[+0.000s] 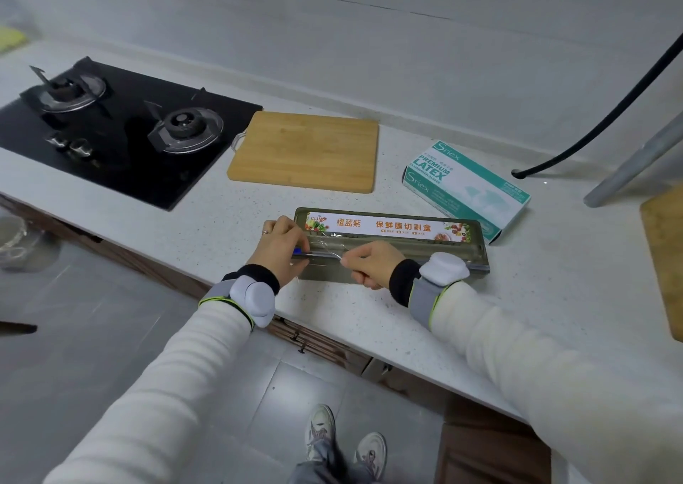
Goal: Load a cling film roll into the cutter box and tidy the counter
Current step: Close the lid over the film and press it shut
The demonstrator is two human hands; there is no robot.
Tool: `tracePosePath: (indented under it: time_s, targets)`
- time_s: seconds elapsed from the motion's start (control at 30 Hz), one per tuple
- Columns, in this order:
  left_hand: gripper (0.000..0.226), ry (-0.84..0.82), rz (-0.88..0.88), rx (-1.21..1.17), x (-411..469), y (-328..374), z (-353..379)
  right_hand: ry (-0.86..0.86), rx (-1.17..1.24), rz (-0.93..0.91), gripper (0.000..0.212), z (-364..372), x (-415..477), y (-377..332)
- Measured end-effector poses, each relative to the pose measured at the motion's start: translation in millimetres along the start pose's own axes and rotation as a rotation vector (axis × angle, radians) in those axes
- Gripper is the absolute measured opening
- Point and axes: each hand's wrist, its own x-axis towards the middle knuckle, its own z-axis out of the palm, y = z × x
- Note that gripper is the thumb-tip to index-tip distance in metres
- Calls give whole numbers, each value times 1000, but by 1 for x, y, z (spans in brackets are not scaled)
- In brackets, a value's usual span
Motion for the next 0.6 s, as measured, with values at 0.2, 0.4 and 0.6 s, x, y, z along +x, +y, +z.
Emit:
tracePosePath:
  time_s: [0.2, 0.4, 0.6]
  targets:
    - [15, -15, 1, -7, 4, 1, -2, -64, 215, 80, 27, 0, 0, -9]
    - [13, -19, 6, -39, 6, 1, -5, -63, 257, 61, 28, 5, 8, -13]
    - [19, -34, -25, -80, 7, 1, -9, -95, 159, -19, 28, 12, 11, -10]
